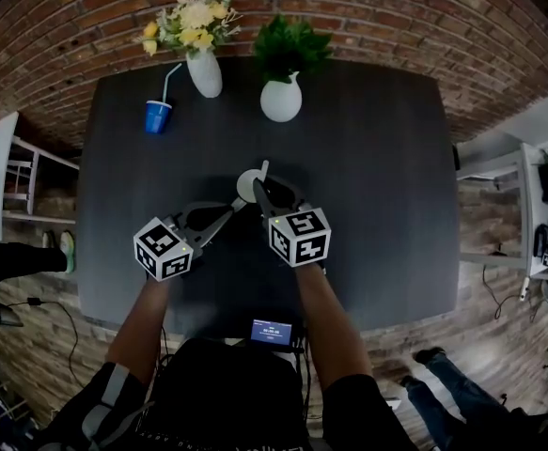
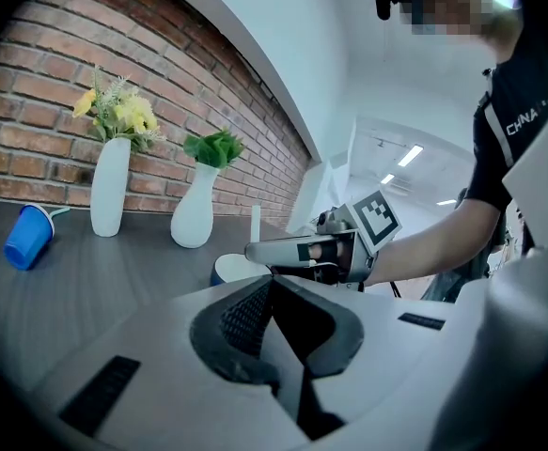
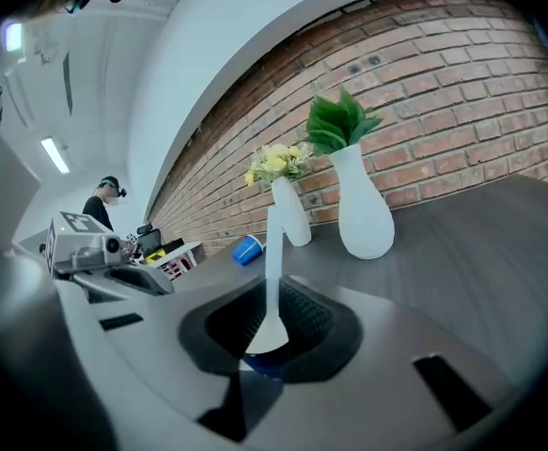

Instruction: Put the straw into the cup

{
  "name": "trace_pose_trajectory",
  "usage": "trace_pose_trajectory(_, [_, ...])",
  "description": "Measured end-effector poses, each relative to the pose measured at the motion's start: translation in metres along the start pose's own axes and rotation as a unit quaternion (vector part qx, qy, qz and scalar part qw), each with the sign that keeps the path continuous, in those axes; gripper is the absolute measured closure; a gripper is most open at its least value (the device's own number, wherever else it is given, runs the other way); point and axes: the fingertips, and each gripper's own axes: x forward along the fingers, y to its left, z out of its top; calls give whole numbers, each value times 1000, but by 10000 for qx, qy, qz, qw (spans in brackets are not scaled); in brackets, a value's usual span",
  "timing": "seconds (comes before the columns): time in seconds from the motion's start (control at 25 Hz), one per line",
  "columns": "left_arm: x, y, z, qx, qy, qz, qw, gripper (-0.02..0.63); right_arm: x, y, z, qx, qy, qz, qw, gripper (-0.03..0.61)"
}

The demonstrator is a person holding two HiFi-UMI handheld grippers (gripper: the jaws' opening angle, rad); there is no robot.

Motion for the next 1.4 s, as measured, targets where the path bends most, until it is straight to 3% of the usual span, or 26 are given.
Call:
trace_pose_trajectory(1.2, [-10, -4, 1, -11, -44, -35, 10000, 611, -10, -8, -2, 336, 42, -232, 9992, 528])
trace_pose_trajectory(1.28, [-11, -5, 3, 7, -57, -42, 10000, 611, -12, -6, -2, 368, 65, -166, 9992, 454])
trace_pose_trajectory(1.4, [-14, -7, 4, 42, -69, -39, 10000, 611, -15, -5, -2, 331, 115, -183, 9992, 440])
